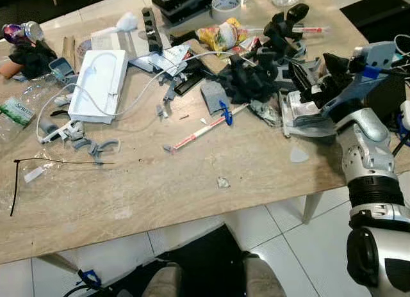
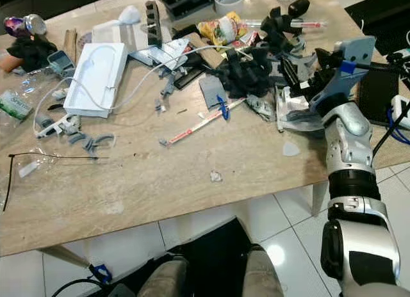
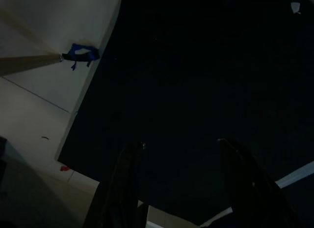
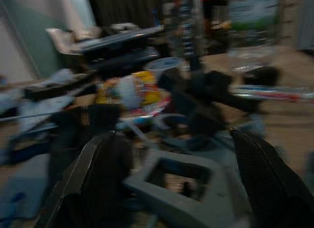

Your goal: Picking trash to rubbish bin

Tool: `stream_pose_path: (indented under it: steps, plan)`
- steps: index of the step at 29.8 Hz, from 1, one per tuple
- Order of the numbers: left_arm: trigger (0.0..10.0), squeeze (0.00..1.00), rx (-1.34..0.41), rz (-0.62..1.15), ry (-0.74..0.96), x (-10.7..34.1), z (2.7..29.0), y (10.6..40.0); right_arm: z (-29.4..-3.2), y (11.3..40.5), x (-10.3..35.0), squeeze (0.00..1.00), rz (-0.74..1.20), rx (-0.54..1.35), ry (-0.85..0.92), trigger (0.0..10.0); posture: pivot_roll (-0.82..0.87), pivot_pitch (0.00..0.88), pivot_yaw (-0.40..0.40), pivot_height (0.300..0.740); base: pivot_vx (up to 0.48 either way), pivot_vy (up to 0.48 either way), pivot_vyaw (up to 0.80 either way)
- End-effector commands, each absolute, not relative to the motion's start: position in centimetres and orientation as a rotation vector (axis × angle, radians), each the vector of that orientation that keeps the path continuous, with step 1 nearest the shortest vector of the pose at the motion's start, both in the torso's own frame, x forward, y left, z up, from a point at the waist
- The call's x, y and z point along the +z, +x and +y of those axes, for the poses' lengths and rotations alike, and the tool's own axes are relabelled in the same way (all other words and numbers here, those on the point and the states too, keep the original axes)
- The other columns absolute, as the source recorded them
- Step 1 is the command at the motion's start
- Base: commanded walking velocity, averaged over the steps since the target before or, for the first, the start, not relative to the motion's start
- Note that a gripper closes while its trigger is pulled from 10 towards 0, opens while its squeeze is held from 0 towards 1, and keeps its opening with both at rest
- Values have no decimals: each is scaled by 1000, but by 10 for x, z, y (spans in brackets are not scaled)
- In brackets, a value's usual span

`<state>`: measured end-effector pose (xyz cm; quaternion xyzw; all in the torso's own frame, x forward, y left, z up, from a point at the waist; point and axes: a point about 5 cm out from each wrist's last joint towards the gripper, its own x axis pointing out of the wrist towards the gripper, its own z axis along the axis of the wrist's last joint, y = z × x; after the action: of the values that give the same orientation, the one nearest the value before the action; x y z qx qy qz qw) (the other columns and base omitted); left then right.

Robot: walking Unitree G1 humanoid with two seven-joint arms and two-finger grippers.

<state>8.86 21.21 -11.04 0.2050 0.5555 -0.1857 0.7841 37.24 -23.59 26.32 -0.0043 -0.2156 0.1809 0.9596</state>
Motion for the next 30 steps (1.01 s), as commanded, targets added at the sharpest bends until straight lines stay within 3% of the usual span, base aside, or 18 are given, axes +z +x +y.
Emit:
stream_pose_path:
  steps: [1,6,17,24,30]
  plan:
    - [10000,0,-434,1289,455,-115,219,60,-229,373,264,0,-427,463,14,10000,60,372,147,740,0,0,0]
    - [10000,0,-429,1301,458,-115,223,54,-224,374,271,0,-433,584,23,10000,71,381,148,740,0,0,0]
    - [10000,0,-448,1303,469,-115,224,48,-229,381,285,0,-395,570,6,10000,71,392,151,740,0,0,0]
    - [10000,0,-448,1292,463,-115,222,49,-211,380,293,0,-369,806,53,10000,76,392,148,740,0,0,0]
    - [10000,0,-444,1294,457,-115,221,48,-206,383,293,0,-300,840,5,10000,76,392,139,740,0,0,0]
